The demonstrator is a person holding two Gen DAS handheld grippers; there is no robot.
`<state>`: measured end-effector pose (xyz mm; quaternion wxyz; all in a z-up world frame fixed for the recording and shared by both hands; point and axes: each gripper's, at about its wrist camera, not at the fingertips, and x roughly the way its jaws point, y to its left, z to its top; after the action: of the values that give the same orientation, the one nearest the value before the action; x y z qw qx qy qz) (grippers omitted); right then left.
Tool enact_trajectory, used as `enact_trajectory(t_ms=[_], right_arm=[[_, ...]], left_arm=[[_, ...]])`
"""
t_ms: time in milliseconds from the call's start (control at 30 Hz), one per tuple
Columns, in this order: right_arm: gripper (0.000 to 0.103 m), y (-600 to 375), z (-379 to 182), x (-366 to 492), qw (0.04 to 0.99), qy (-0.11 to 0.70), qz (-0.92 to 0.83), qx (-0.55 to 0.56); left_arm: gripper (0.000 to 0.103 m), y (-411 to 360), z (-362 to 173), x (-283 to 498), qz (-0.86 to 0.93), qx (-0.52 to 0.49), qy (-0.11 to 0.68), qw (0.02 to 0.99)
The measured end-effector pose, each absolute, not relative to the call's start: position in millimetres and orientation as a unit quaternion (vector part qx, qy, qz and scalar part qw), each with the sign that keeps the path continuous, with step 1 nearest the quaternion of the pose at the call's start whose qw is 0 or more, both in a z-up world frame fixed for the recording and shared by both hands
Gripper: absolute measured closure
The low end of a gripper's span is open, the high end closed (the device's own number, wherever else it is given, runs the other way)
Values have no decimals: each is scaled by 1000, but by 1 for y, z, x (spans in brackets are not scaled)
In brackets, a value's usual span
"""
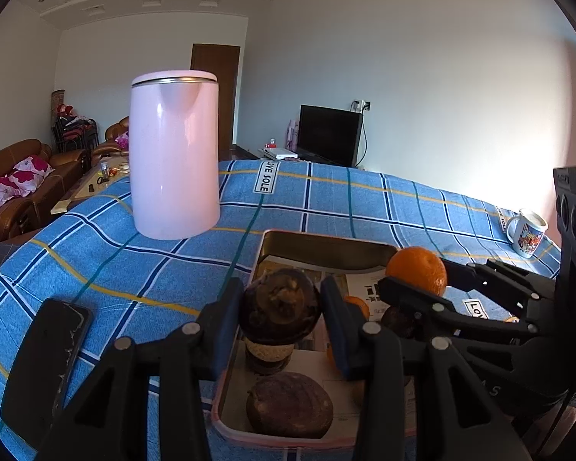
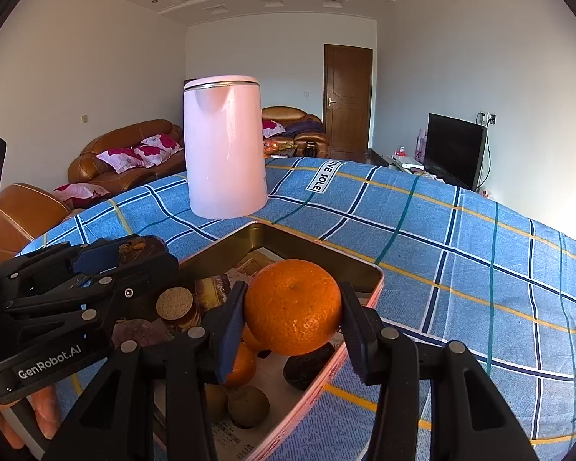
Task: Organize fruits
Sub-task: 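Carry the mandarin and brown fruit over the pink tin box and release both inside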
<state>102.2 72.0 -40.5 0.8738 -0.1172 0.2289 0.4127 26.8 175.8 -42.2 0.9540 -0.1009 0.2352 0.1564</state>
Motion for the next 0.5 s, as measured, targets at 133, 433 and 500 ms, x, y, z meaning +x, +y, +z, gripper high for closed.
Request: enact_trajectory(t_ms=[133, 433, 500], right_arm=[[54, 78, -45, 104, 870, 240, 412, -125], [54, 92, -53, 105, 859, 263, 413, -152], [54, 94, -55, 106, 855, 269, 416, -156]], left_arm=[[60, 177, -43, 27, 157, -102, 238, 953], [60, 181, -49, 31, 157, -106, 255, 948], [60, 181, -50, 33, 155, -104, 260, 948]])
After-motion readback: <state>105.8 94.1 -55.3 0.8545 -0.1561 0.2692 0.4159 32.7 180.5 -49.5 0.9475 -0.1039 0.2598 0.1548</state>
